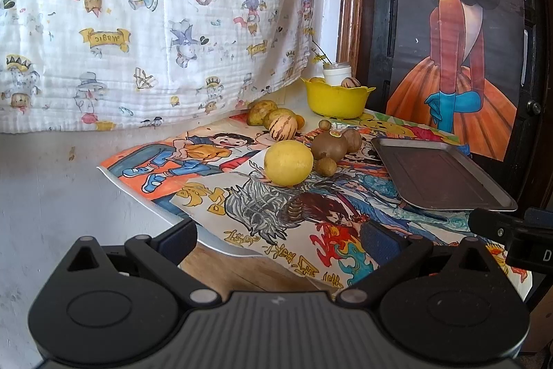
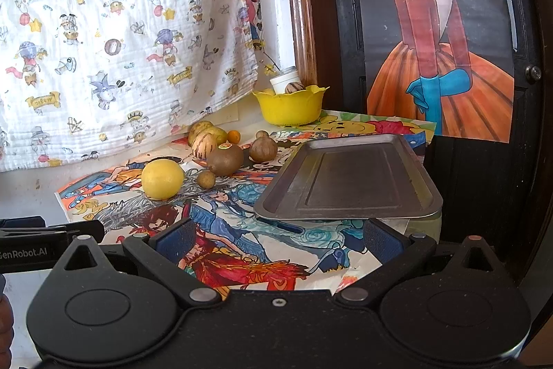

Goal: Organize fruits

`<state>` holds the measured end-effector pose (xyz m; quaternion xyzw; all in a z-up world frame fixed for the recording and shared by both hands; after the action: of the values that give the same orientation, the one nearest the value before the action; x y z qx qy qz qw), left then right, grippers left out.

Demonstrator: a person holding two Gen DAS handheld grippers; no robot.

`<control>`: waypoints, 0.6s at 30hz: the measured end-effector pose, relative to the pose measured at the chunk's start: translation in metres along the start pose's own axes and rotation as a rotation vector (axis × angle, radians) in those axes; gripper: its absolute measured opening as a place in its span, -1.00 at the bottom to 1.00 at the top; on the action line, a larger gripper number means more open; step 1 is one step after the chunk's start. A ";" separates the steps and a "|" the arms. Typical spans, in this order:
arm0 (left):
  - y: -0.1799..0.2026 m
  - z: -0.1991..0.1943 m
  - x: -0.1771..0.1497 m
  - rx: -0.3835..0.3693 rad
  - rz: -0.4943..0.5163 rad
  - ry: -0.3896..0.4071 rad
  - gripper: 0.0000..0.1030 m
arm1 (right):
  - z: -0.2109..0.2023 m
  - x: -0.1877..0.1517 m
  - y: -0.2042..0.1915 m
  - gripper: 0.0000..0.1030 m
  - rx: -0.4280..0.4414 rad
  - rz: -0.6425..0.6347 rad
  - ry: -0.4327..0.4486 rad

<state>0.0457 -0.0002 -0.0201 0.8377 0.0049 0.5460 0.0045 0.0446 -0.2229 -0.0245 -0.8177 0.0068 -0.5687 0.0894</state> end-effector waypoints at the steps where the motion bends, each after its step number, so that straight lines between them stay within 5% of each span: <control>1: 0.000 0.000 0.000 0.000 0.000 0.000 0.99 | 0.000 0.000 0.000 0.99 0.000 0.000 -0.001; 18: -0.005 0.008 -0.002 0.002 -0.023 -0.027 0.99 | 0.004 0.000 0.008 0.99 -0.009 0.010 -0.011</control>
<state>0.0519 0.0048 -0.0252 0.8449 0.0151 0.5345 0.0099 0.0492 -0.2302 -0.0276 -0.8212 0.0130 -0.5635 0.0889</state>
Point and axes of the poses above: each gripper's, at about its wrist camera, not at the fingertips, and z roughly the way its jaws point, y to its right, x to its top, the point moved 5 cm from there along z, roughly the way its jaws point, and after that the axes turned 3 degrees about z, right-handed, at the moved point
